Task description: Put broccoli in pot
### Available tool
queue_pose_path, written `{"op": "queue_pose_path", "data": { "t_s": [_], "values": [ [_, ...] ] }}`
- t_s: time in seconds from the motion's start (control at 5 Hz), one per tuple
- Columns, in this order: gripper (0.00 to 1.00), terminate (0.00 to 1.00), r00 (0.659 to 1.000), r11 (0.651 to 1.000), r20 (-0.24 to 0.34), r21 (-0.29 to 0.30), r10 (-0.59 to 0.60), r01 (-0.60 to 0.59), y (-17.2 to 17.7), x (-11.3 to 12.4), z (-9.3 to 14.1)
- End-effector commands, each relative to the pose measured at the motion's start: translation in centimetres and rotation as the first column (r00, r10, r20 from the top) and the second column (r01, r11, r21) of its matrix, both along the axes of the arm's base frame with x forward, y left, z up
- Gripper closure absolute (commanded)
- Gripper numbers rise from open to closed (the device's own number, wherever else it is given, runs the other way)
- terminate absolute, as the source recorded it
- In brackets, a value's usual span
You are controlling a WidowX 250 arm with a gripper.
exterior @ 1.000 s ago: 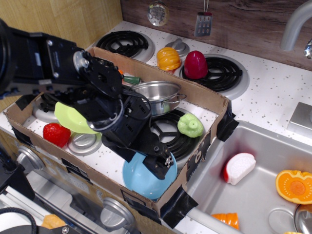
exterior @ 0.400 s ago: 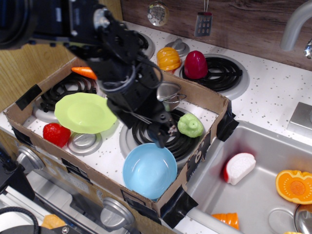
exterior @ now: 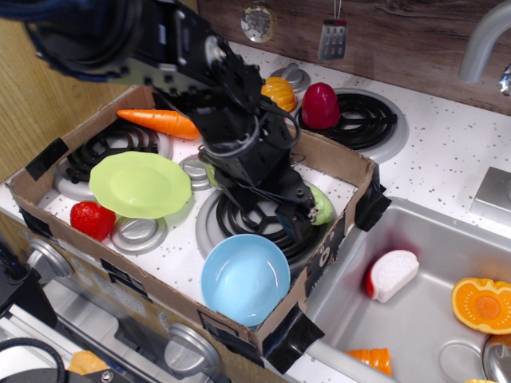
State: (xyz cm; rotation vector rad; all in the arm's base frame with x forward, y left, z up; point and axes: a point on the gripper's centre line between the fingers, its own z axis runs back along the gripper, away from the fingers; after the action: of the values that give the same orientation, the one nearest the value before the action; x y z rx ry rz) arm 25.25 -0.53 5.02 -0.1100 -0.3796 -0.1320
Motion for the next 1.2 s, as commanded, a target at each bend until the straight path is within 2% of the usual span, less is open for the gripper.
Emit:
{"op": "queue_pose_path", "data": {
  "t_s": [0.0,0.8,1.0],
  "values": [
    [0.00,0.00,0.998,1.000,0.052,-0.009,-0.020,0.020,-0.2,2.9,0.4],
    [0.00,0.00,0.996,0.999,0.087,-0.051,0.002,0.003,-1.6,2.8,-0.9],
    [1.00,0.00,0.995,0.999,0.099,-0.039,0.019,-0.015,-1.8,2.3,-1.0]
  ]
}}
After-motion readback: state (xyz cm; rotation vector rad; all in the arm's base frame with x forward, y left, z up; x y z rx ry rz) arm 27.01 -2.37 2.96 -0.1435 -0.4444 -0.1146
